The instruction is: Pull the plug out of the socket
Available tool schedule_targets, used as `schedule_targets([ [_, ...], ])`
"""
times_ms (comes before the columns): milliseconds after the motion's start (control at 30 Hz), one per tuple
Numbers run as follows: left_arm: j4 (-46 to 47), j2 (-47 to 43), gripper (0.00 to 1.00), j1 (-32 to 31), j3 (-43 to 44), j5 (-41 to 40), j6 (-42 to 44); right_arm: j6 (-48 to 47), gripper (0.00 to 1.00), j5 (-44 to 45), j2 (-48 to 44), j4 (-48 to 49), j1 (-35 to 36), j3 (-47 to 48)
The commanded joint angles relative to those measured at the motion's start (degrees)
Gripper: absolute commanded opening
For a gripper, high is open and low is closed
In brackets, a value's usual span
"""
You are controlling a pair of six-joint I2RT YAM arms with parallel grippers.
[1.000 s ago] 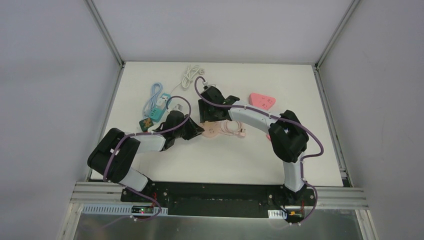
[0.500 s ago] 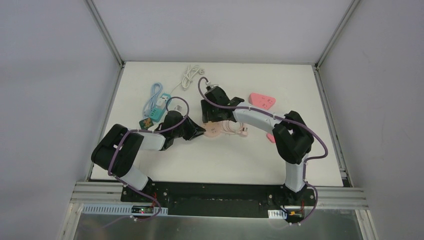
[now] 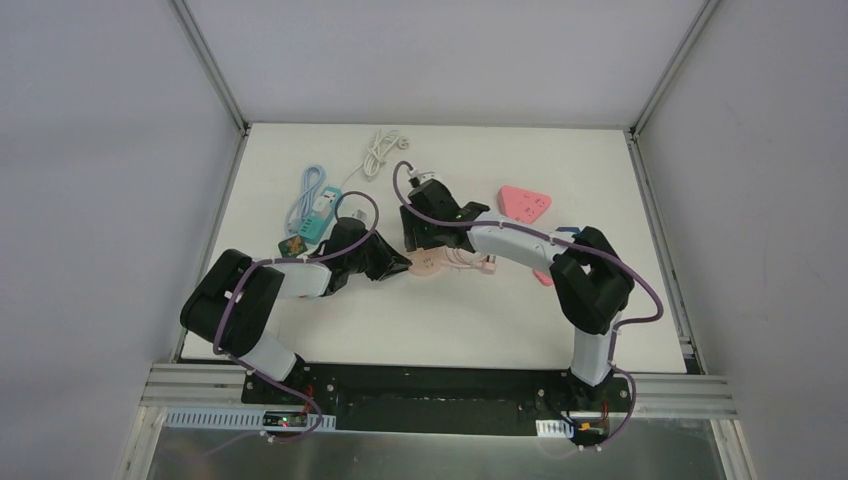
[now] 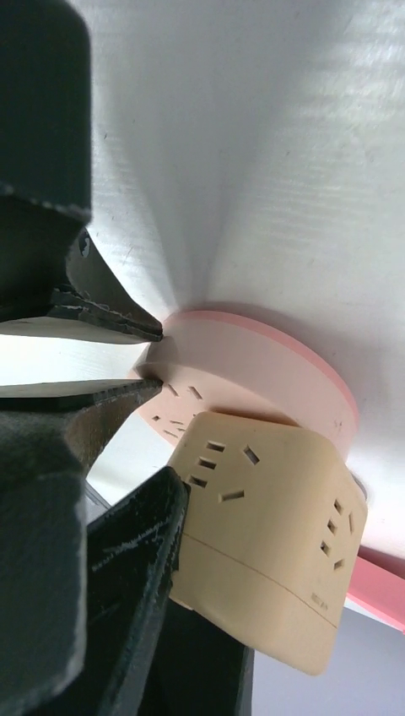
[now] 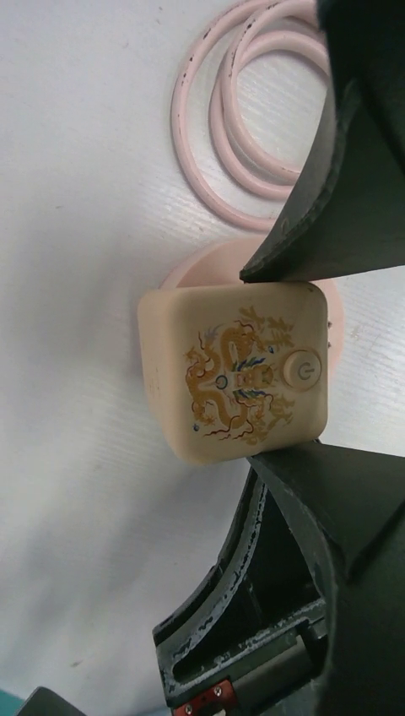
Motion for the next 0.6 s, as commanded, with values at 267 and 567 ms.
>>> schedule_targets([
  [267,-19.81,2.3,0.14,0.36,0.54,-7.41,5.22,-1.72,0.0,1.09,-1.12,-4.81,4.49,4.47],
  [567,-20.05,2.82,0.2,0.36,1.28,-6.94,5.08,5.18,0.0,-18.28,-7.32,6.15,-2.3,-3.77],
])
